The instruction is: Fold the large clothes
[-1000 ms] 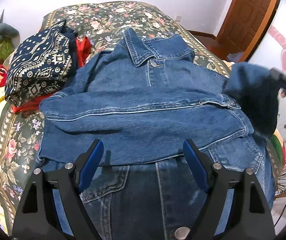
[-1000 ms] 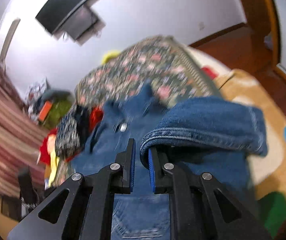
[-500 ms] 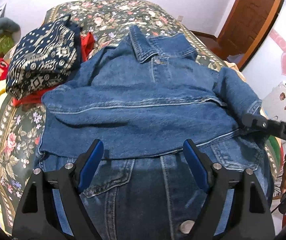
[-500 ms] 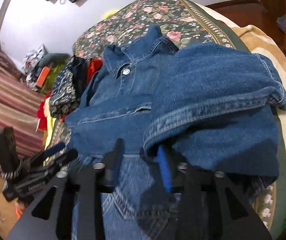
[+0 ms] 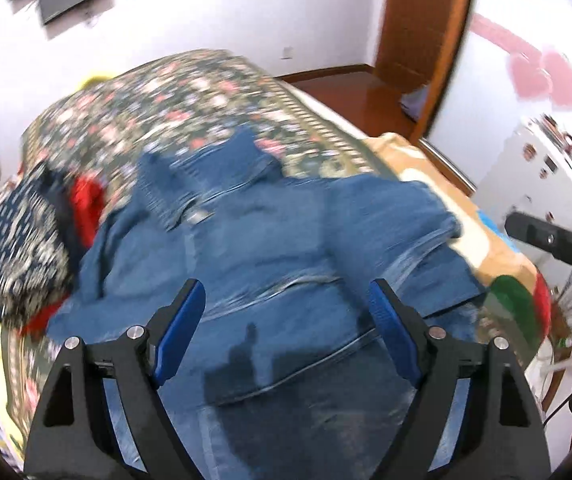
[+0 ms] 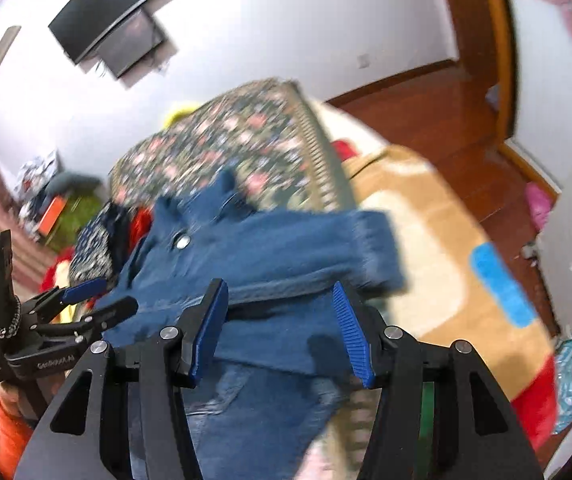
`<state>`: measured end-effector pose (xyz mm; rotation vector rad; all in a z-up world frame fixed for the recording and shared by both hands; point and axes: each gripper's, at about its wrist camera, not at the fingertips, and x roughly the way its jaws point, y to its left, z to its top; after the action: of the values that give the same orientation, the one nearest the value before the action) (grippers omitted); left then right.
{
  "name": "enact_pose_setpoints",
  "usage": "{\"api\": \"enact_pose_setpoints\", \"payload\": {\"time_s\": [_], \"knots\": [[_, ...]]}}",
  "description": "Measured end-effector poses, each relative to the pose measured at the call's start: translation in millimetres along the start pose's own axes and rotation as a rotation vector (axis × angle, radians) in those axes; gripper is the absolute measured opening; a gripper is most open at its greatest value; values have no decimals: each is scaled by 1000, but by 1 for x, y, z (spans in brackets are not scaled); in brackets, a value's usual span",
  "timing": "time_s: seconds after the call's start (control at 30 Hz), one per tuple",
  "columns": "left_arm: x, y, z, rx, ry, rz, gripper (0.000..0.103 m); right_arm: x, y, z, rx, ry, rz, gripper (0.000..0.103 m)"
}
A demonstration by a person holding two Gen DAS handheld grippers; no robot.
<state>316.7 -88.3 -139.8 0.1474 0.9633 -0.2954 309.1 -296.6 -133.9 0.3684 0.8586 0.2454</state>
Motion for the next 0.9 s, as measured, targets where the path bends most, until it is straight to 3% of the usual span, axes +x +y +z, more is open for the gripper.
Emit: {"api": "enact_pose_setpoints", "payload": {"time_s": [0.13,0.3,0.5,0.57,0.73,0.9], "knots": [[14,-40,18,116,8,-23,83,-7,-21,-1,28,-34,-61,62],[43,-82,32,231,29,-50,83,2,-44,-12,76,4,-94,62],[85,-102,31,288,128,-69,81,21,-58,-22,88,63,-116,62],[93,-108,26,321,133,-45,78,26,-62,-24,96,79,-111,62],[108,-98,21,304,129,-15,49,52,-70,-34,123,162,-108,62],[93,-72,33,194,110,-107,27,64,-65,-45,80,197,-114,62]]}}
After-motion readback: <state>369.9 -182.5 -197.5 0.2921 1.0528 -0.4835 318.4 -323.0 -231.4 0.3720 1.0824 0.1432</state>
